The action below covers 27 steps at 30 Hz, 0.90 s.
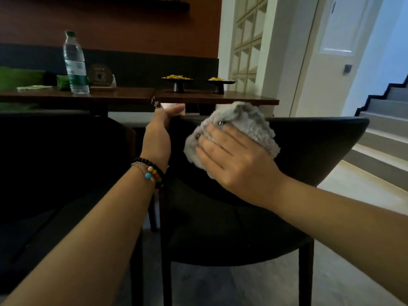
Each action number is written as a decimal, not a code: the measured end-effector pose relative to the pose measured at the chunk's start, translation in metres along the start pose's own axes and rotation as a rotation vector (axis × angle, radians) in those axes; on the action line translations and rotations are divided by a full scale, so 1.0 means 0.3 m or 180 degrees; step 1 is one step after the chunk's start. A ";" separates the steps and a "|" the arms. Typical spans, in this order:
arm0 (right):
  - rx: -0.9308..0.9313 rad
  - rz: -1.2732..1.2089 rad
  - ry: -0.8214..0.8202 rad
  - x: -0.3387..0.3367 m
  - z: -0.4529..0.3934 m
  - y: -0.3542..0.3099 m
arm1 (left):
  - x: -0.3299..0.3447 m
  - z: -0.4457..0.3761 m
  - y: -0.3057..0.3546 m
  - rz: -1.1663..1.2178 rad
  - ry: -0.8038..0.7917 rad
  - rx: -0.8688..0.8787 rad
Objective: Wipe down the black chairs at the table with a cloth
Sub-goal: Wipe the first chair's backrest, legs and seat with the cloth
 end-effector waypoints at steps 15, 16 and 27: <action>-0.0682 -0.0226 -0.0336 0.046 -0.037 -0.075 | -0.062 -0.009 0.064 -0.1284 -0.0968 0.0058; -0.0677 -0.0387 -0.0443 0.045 -0.032 -0.082 | -0.076 0.003 0.062 -0.1236 -0.0889 0.0145; 0.0378 -0.1195 -0.1686 -0.011 -0.053 0.032 | -0.056 0.262 -0.037 0.0157 -0.0551 -0.0430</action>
Point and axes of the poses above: each hand's wrist, its own z-axis away from the middle knuckle, its own x-axis out of the palm, y = z × x, the point moved 5 cm from there along -z, towards the middle knuckle, and after that the axes turned 9 degrees about z, right-handed, at the moved point
